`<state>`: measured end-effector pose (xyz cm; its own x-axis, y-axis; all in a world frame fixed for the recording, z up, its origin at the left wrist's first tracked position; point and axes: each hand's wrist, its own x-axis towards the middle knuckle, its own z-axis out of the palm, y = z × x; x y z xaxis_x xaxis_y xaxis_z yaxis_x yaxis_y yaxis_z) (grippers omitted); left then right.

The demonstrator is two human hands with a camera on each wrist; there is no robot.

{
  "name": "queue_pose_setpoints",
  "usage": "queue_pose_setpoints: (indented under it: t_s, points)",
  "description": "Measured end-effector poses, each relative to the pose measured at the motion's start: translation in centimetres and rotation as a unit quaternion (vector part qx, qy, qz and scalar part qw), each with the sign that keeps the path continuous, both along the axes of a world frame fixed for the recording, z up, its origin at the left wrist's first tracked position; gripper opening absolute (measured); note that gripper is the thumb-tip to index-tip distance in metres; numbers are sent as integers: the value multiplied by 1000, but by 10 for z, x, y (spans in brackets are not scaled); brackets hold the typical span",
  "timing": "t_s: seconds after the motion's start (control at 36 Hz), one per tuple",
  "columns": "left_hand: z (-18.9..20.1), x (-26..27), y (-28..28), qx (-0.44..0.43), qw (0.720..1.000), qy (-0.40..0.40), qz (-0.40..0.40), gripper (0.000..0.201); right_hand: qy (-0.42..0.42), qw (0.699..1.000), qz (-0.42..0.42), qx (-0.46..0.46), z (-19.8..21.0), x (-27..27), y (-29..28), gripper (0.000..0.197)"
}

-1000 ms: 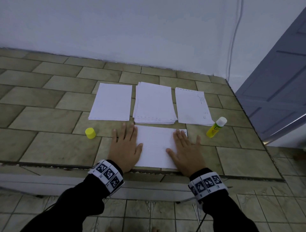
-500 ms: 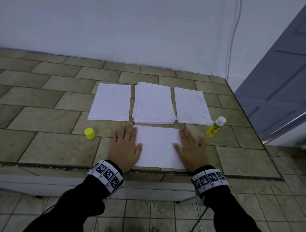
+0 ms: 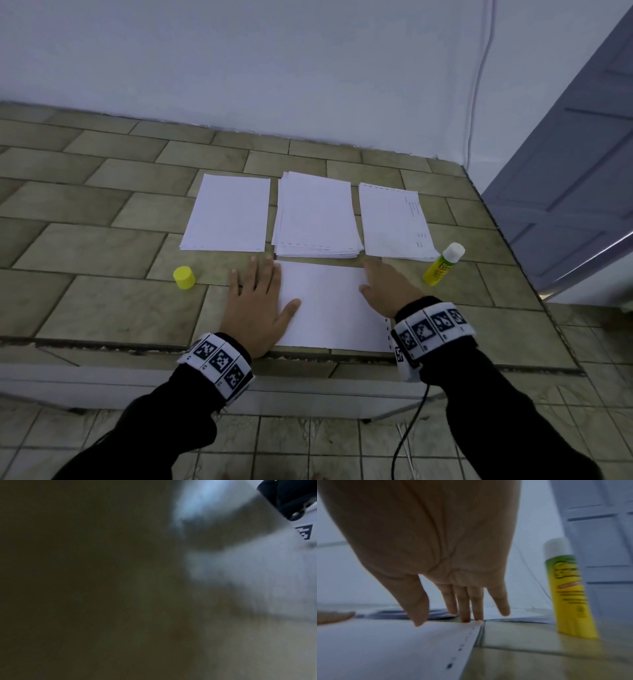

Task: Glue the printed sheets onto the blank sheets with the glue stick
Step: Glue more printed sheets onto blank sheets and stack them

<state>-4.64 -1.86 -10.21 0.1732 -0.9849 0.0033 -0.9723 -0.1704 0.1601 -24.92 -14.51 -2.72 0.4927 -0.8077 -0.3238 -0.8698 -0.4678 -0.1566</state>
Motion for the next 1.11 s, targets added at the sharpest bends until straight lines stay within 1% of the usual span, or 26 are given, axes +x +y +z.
queue_pose_setpoints:
  t_s: [0.06,0.11,0.14,0.19,0.31,0.42,0.47,0.53,0.61,0.67,0.69,0.75,0.81,0.83,0.89,0.94,1.0,1.11]
  points:
    - [3,-1,-1,0,1000,5,-4,103,50,997,13,-59,-5,4,-3,54]
    - [5,-1,0,6,1000,5,-5,106,82,989,26,-123,-3,7,-5,43]
    - [6,-1,1,5,1000,6,-4,107,88,986,29,-141,-2,8,-6,37]
    - [6,-2,1,5,1000,7,-2,107,86,985,29,-145,-1,9,-10,28]
    - [8,-3,3,16,1000,0,1,110,33,994,24,-102,2,5,-18,26]
    - [10,-3,2,20,1000,-2,-5,113,-39,998,8,-46,23,-7,-21,20]
    - [10,-3,2,15,1000,2,-7,110,-72,997,6,-39,36,-14,-20,18]
    - [9,-3,2,7,1000,9,-6,106,-85,995,13,-43,48,-22,-20,18]
    - [10,-4,3,-1,1000,20,-8,106,-102,993,16,-61,73,-33,-24,16]
    - [10,-4,4,1,1000,23,-8,109,-128,990,2,-63,92,-40,-30,15]
    - [11,-4,4,4,1000,23,-8,111,-153,987,-18,-53,100,-43,-33,14]
    - [12,-4,4,14,1000,16,-6,114,-214,974,-62,-38,113,-49,-42,11]
    - [12,-5,4,22,1000,4,-3,115,-274,955,-104,-33,117,-50,-53,10]
    - [12,-6,4,28,1000,-2,-2,115,-310,942,-128,-24,115,-49,-60,11]
    - [12,-6,4,29,1000,-7,0,114,-376,909,-180,10,107,-40,-70,17]
    - [11,-5,4,26,1000,-4,-1,110,-416,882,-216,41,95,-26,-76,22]
    - [11,-5,4,25,1000,-3,-1,106,-452,858,-232,80,82,-8,-75,23]
    - [11,-4,4,20,1000,2,-2,105,-481,828,-252,139,54,26,-70,17]
